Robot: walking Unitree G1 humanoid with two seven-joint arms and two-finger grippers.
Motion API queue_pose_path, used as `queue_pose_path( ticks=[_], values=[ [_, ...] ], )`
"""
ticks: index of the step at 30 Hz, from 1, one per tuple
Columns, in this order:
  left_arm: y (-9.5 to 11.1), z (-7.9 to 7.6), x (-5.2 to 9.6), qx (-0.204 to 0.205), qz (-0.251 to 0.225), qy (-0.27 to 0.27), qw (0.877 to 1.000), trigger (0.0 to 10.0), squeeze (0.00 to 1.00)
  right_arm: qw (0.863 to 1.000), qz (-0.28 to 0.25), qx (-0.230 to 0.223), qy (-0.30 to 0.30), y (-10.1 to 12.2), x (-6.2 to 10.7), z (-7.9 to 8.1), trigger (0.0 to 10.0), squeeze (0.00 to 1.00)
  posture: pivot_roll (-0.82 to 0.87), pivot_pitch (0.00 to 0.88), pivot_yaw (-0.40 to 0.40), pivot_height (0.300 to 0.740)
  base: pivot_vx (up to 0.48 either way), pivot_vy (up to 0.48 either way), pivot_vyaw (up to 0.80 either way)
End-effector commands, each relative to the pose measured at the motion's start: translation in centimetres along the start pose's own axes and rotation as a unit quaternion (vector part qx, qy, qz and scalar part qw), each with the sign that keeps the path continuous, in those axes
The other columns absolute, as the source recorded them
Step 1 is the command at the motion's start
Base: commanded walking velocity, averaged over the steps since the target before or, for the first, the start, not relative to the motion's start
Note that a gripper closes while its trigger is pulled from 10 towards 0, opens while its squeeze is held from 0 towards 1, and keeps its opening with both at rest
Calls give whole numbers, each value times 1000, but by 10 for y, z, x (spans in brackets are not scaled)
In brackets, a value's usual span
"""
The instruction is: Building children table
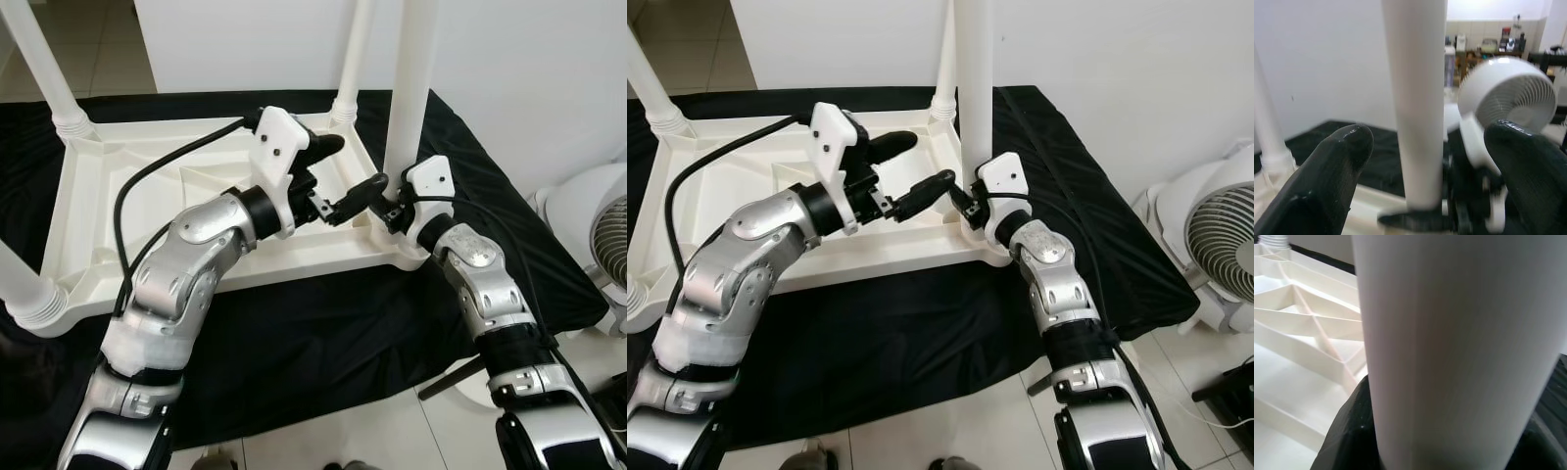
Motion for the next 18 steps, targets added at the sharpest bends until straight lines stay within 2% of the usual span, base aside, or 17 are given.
queue_pose_path(
  ticks=[1, 6, 11, 14, 16, 18],
  values=[
    [-3, -1, -5, 19, 3, -4, 1000, 10000, 0, 1000, -8, 12, 10, 5, -3, 1, 10000, 0, 155, 70, -68, 740, 0, 0, 0],
    [-2, -3, -10, 24, 2, -8, 1000, 10000, 0, 1000, -12, 16, 23, 6, -4, 5, 10000, 0, 157, 64, -68, 740, 0, 0, 0],
    [3, -6, -21, 33, -5, -20, 999, 10000, 0, 997, -15, 19, 68, 7, -7, 20, 10000, 0, 161, 51, -64, 740, 0, 0, 0],
    [5, -6, -23, 36, -7, -21, 999, 10000, 0, 997, -15, 21, 71, 7, -7, 20, 10000, 0, 161, 51, -64, 740, 0, 0, 0],
    [8, -4, -33, 46, -4, -18, 999, 10000, 0, 996, -11, 30, 81, 5, -9, 23, 10000, 0, 162, 40, -59, 740, 0, 0, 0],
    [9, -3, -36, 50, -3, -15, 999, 10000, 0, 996, -10, 33, 83, 4, -10, 24, 10000, 0, 162, 40, -59, 740, 0, 0, 0]
  ],
)
Point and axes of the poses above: a point about 5 cm out from each wrist's last joint towards the gripper, its own x axis pointing back from the gripper into the wrist, its own y axis along the axis of the wrist's last joint, z = x × y, the point moved 5 cm from there along -x, pointing out of the wrist towards the gripper, and after that the axes turned 1 degree about -x, right-handed, at the moved point
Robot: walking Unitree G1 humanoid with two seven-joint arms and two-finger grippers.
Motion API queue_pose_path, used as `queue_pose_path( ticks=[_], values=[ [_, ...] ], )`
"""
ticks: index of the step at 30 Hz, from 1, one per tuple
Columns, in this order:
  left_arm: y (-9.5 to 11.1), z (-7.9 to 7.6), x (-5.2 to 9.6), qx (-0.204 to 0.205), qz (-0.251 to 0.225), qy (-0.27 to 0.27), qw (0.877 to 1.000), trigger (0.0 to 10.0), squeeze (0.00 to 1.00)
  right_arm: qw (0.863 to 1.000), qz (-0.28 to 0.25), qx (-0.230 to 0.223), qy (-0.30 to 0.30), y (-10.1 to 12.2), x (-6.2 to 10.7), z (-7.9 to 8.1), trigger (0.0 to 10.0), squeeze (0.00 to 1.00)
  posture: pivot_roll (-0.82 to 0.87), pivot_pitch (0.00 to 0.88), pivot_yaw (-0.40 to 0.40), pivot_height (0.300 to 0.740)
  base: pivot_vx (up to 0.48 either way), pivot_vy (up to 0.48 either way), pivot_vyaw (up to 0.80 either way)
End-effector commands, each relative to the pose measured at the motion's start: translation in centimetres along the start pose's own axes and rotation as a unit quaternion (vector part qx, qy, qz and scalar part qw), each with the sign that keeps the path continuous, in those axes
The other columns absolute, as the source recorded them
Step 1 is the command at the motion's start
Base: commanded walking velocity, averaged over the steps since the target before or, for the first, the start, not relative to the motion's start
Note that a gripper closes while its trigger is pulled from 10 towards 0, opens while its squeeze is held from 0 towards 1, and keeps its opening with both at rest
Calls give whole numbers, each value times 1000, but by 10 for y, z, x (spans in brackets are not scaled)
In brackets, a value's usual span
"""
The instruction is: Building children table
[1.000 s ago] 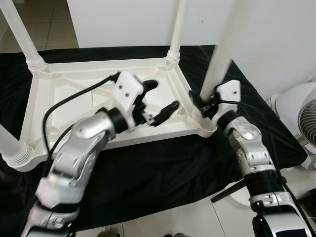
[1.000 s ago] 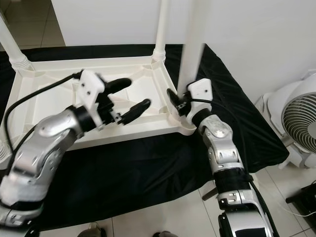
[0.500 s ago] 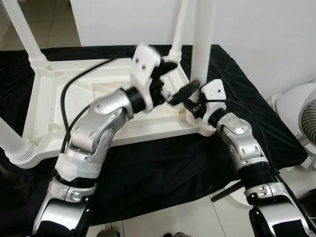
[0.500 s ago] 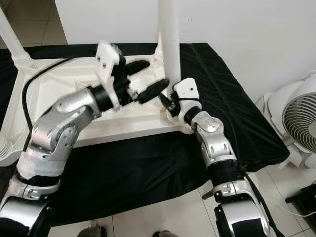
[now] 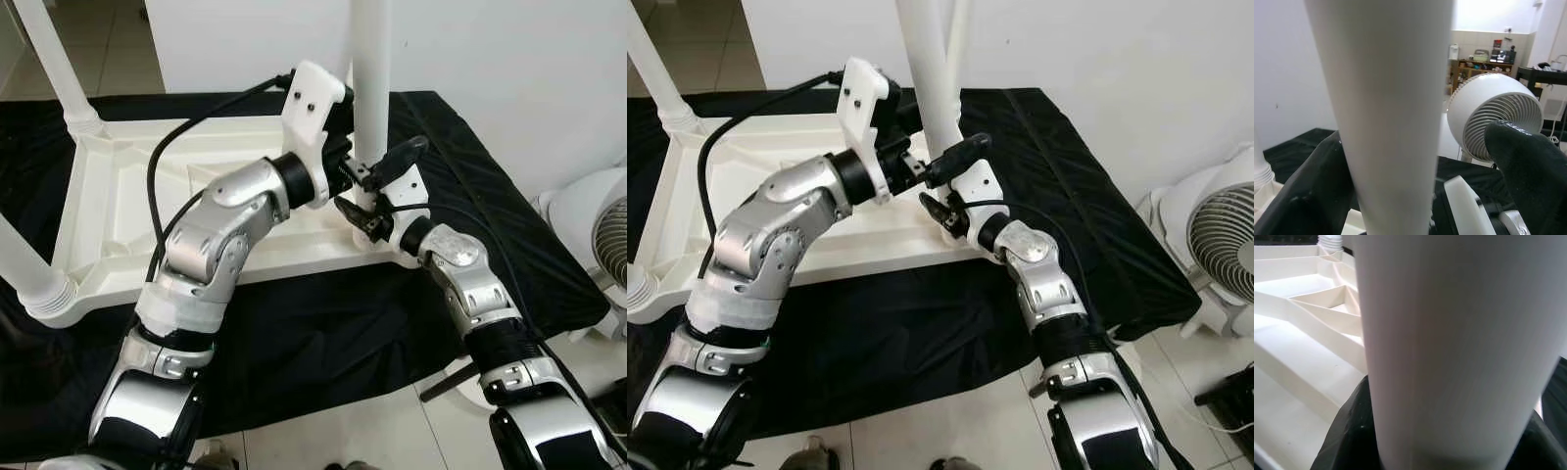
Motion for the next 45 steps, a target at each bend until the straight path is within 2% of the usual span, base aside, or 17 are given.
queue_pose_path(
  ticks=[1, 4, 5, 9, 10, 23, 27, 28, 30, 31, 34, 38, 39, 42, 43, 45],
  values=[
    [1, -2, -4, 6, 3, -5, 1000, 10000, 0, 1000, -6, 11, 6, 4, -2, 0, 10000, 0, 162, 40, -59, 740, 0, 0, 0],
    [3, -3, -6, 7, 1, -9, 1000, 10000, 0, 1000, -8, 10, 5, 4, -3, -1, 10000, 0, 161, 32, -55, 740, 0, 0, 0],
    [3, -4, -7, -1, 1, -9, 1000, 6863, 0, 1000, -9, 10, 5, 5, -3, -1, 10000, 0, 161, 29, -54, 740, 0, 0, 0],
    [3, -4, -8, -4, 0, -8, 1000, 6863, 0, 1000, -9, 9, 5, 4, -3, -1, 10000, 0, 161, 29, -54, 740, 0, 0, 0],
    [3, -3, -8, -4, -4, -8, 1000, 0, 0, 1000, -10, 8, 3, 5, -3, -1, 10000, 0, 158, 26, -52, 740, 0, 0, 0],
    [5, 0, -8, -2, -9, -3, 1000, 0, 0, 1000, -17, -23, -12, 5, -4, -7, 10000, 0, 161, 28, -56, 740, 0, 0, 0],
    [5, 6, -9, -2, -3, 16, 1000, 0, 0, 999, -23, -31, -24, 7, -3, -13, 10000, 4, 159, 34, -59, 740, 0, 0, 0],
    [6, 8, -9, -3, 1, 25, 1000, 2588, 0, 998, -27, -39, -33, 7, -3, -15, 10000, 1000, 158, 35, -60, 740, 0, 0, 0],
    [6, 10, -9, -4, 4, 30, 1000, 2588, 0, 998, -29, -44, -38, 7, -3, -17, 10000, 1000, 158, 35, -60, 740, 0, 0, 0],
    [6, 12, -9, -11, 8, 37, 999, 10000, 0, 997, -32, -47, -43, 7, -2, -18, 10000, 1000, 156, 39, -62, 740, 0, 0, 0],
    [8, 16, -10, -29, 9, 53, 998, 10000, 0, 997, -36, -47, -58, 9, -2, -21, 10000, 1000, 152, 42, -63, 740, 0, 0, 0],
    [8, 22, -13, -29, 25, 81, 996, 10000, 0, 995, -35, -55, -76, 8, -3, -24, 10000, 1000, 146, 45, -65, 740, 0, 0, 0],
    [6, 28, -15, -29, 45, 100, 994, 10000, 0, 994, -34, -59, -86, 8, -4, -24, 10000, 443, 138, 48, -68, 740, 0, 0, 0],
    [5, 31, -17, -30, 59, 113, 991, 10000, 0, 993, -33, -61, -92, 8, -5, -25, 10000, 443, 133, 49, -70, 740, 0, 0, 0],
    [7, 36, -19, -30, 62, 133, 989, 10000, 0, 993, -32, -59, -97, 8, -6, -24, 10000, 0, 126, 50, -70, 740, 0, 0, 0],
    [12, 38, -23, -27, 53, 143, 988, 10000, 0, 992, -32, -59, -107, 8, -8, -25, 10000, 0, 119, 51, -70, 740, 0, 0, 0]
  ],
)
Point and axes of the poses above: a point about 5 cm out from each wrist's last joint towards the gripper, its own x axis pointing back from the gripper into the wrist, its own y axis along the axis of the wrist's last joint, z = x × y, the point moved 5 cm from there along -x, pointing out of the wrist towards the gripper, and after that the axes turned 1 degree about -x, right-handed, at the moved point
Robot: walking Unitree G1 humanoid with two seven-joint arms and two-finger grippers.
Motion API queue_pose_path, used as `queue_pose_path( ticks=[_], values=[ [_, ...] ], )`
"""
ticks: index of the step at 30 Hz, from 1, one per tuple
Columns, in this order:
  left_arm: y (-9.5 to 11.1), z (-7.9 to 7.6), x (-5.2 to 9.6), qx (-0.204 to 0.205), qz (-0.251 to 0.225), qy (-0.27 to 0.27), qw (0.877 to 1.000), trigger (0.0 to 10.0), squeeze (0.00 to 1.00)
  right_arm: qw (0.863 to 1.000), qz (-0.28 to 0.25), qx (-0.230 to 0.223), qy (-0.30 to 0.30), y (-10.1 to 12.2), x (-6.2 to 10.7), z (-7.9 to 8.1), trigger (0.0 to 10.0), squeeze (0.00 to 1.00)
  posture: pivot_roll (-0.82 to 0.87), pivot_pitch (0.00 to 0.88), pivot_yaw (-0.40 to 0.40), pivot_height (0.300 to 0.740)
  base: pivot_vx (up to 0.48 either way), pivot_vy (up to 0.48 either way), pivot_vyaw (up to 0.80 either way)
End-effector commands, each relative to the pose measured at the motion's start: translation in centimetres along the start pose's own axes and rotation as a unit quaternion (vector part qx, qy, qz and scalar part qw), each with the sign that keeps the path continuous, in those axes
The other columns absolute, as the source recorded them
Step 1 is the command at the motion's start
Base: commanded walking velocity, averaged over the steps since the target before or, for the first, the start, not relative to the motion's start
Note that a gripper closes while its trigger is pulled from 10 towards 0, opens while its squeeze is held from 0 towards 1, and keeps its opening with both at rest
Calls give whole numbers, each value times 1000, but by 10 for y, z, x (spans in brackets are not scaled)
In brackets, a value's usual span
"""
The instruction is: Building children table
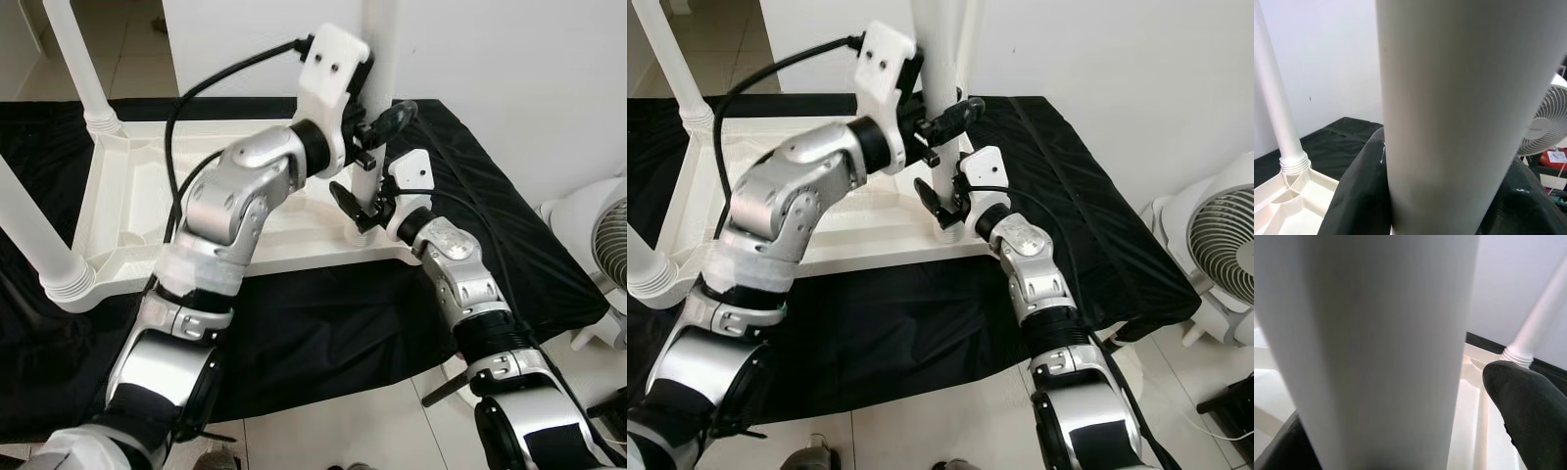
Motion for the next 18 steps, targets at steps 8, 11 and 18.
queue_pose_path(
  ticks=[8, 11, 18],
  values=[
    [38, 34, -13, 23, -45, 169, 984, 10000, 0, 991, 9, -10, -132, -6, -5, -17, 10000, 0, 119, 60, -72, 740, 0, 0, 0],
    [40, 36, -13, 22, -47, 176, 983, 10000, 0, 989, 9, -13, -144, -6, -5, -18, 10000, 0, 119, 60, -72, 740, 0, 0, 0],
    [50, 34, -17, 15, -52, 206, 977, 10000, 0, 981, -2, 10, -192, 0, -13, -17, 10000, 0, 125, 68, -80, 740, 0, 0, 0]
  ],
)
Point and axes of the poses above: a point about 5 cm out from each wrist's last joint towards the gripper, its own x axis pointing back from the gripper into the wrist, its own y axis along the axis of the wrist's last joint, z = x × y, the point moved 5 cm from there along -x, pointing out of the wrist towards the gripper, and after that the axes turned 1 degree about -x, right-handed, at the moved point
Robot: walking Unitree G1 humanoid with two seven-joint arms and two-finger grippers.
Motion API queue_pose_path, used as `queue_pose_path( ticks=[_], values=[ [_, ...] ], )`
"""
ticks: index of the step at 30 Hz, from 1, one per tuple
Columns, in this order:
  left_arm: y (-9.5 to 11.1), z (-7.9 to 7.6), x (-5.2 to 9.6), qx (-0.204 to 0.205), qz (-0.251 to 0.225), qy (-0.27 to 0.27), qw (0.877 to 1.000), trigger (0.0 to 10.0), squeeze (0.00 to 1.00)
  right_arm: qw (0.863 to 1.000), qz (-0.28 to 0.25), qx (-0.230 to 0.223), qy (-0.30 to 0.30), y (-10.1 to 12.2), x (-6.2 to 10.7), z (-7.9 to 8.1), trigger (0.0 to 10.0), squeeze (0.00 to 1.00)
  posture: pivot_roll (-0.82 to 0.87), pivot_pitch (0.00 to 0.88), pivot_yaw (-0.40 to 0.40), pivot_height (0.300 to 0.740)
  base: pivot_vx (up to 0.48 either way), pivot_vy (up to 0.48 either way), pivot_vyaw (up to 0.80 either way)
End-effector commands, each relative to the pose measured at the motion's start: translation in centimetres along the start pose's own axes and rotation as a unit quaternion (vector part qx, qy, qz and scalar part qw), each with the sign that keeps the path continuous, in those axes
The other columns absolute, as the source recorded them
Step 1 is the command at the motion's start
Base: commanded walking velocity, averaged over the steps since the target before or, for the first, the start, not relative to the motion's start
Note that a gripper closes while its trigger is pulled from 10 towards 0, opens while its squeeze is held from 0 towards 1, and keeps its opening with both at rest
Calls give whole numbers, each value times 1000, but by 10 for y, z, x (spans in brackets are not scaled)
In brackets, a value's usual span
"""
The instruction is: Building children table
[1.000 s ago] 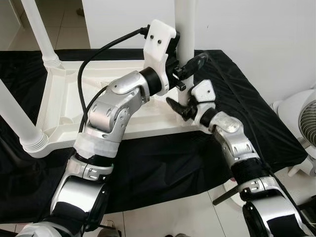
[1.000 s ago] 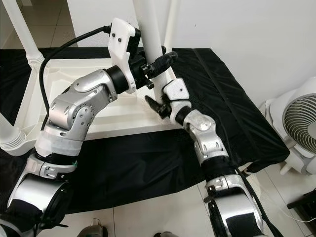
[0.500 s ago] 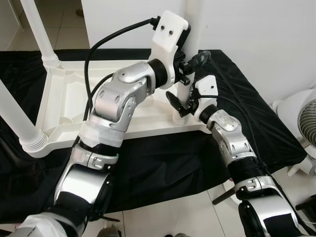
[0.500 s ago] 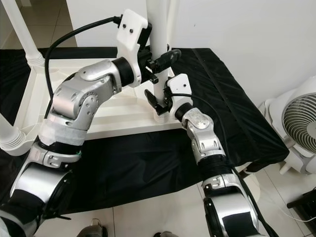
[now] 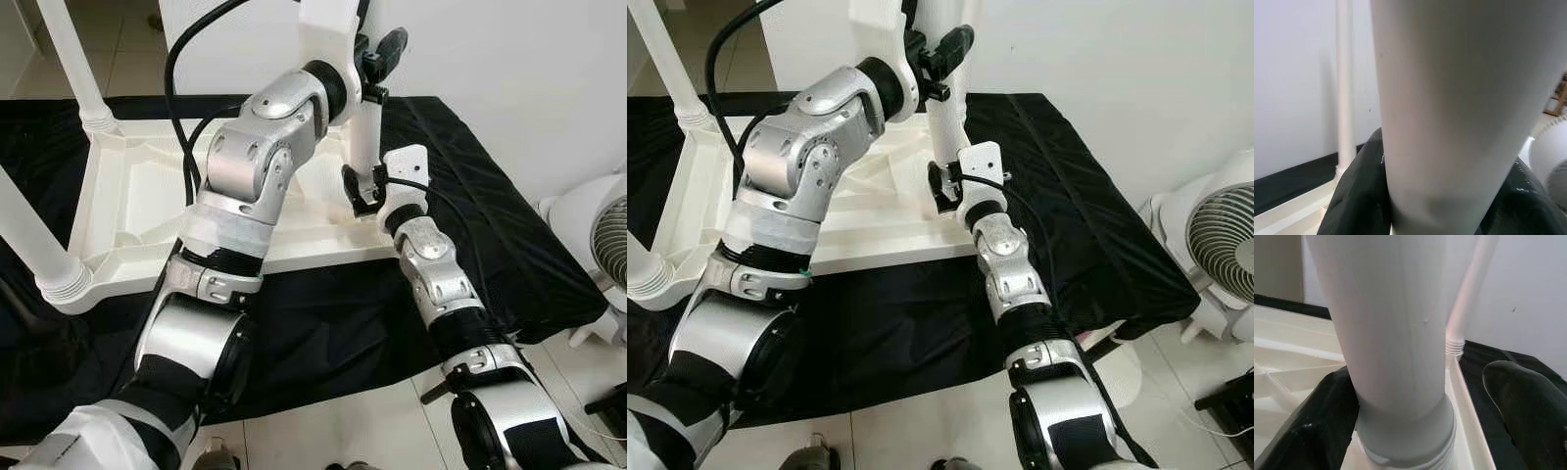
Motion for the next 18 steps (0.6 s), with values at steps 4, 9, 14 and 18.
queue_pose_path(
  ticks=[4, 9, 14, 18],
  values=[
    [9, -3, -4, 2, -8, 45, 999, 10000, 0, 1000, -9, 19, -20, 4, -4, 0, 10000, 0, 128, 70, -84, 740, 0, 0, 0],
    [8, -16, -8, 0, -7, 38, 999, 10000, 0, 999, -14, 32, -34, 8, -9, 1, 10000, 0, 131, 69, -90, 740, 0, 0, 0],
    [7, -22, -10, 0, -6, 33, 999, 10000, 0, 998, -19, 45, -44, 12, -13, 0, 10000, 0, 132, 65, -96, 740, 0, 0, 0],
    [8, -24, -11, -3, -8, 33, 999, 10000, 0, 998, -21, 46, -46, 12, -14, 0, 10000, 0, 134, 62, -95, 740, 0, 0, 0]
  ],
)
Point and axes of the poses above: a point about 5 cm out from each wrist's last joint towards the gripper, its own x axis pointing back from the gripper into the wrist, its own y axis along the axis of the wrist's last joint, z = x × y, the point moved 5 cm from there along -x, pointing out of the wrist towards the gripper, and after that the axes turned 1 degree about -x, right-handed, at the moved point
